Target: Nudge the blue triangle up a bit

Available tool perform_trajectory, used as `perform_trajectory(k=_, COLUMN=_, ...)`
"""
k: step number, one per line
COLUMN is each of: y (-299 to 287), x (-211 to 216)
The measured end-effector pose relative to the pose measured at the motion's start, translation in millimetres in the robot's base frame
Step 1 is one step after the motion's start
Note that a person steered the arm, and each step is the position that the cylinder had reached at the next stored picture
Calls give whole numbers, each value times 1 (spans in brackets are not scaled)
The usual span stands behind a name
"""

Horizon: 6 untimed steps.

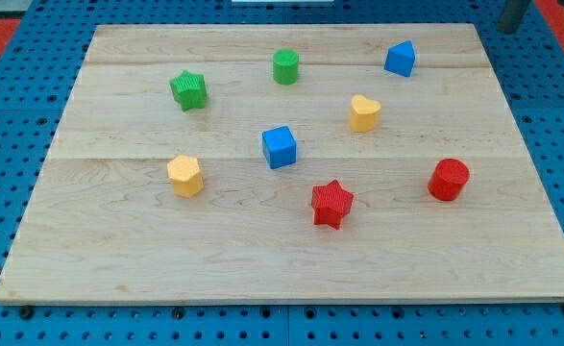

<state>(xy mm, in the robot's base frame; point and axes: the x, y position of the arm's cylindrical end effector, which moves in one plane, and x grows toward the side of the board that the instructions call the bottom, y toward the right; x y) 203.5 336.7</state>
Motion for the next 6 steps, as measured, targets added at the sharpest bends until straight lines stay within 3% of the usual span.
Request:
perform_trajectory(k=1, y=5, x=11)
perform_trajectory(k=2, y=-36, x=71)
perform_trajectory(k=3, y=-114, x=138)
perform_trajectory(k=5, y=-129, x=153)
perform_trajectory(k=6, y=-159, x=127)
